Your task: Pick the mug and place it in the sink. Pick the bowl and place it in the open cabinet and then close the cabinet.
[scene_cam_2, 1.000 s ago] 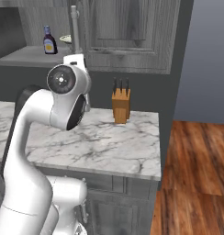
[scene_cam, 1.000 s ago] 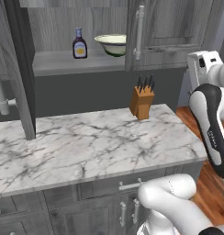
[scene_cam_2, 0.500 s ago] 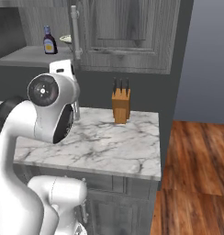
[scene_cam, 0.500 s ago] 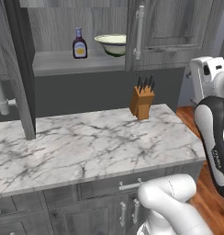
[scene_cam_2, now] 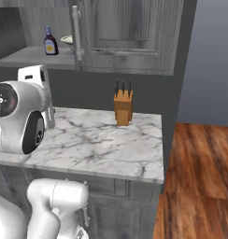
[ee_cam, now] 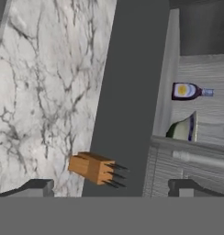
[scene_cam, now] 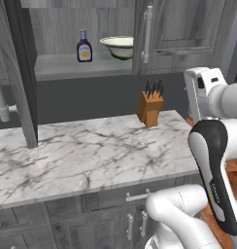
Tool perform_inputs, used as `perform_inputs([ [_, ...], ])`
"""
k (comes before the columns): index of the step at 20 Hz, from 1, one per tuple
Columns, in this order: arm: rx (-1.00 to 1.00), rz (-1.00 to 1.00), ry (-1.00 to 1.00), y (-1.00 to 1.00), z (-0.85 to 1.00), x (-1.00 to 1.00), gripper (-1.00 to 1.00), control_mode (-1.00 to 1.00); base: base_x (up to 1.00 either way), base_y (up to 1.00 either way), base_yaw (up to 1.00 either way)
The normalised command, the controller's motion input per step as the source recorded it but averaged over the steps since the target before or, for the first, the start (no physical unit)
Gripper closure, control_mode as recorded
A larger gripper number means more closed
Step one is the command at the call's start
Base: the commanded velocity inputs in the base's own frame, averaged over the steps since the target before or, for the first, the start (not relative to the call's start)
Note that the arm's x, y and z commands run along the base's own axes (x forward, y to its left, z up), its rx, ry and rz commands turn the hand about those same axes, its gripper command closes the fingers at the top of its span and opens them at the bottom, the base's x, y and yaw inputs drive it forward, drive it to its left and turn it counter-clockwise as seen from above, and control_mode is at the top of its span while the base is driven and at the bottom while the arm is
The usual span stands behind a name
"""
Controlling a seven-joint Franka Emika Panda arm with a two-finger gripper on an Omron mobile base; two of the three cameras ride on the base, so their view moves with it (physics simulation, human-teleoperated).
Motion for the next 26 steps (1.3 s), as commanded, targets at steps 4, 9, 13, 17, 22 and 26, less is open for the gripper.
perform_inputs([
  [4,0.04,0.00,0.00,0.59,-0.20,-0.18,-1.00,-1.00,0.00,0.00,0.00],
  [9,0.07,0.00,0.00,0.71,-0.18,-0.18,-1.00,-1.00,0.00,0.00,0.00],
  [13,0.20,0.00,0.00,0.57,-0.21,-0.01,-1.00,-1.00,0.00,0.00,0.00],
  [17,0.12,0.00,0.00,0.51,-0.04,-0.21,-1.00,-1.00,0.00,0.00,0.00],
  [22,0.01,0.00,0.00,0.47,0.02,-0.52,-1.00,-1.00,0.00,0.00,0.00],
  [26,0.00,0.00,0.00,0.46,0.03,-0.63,-1.00,-1.00,0.00,0.00,0.00],
])
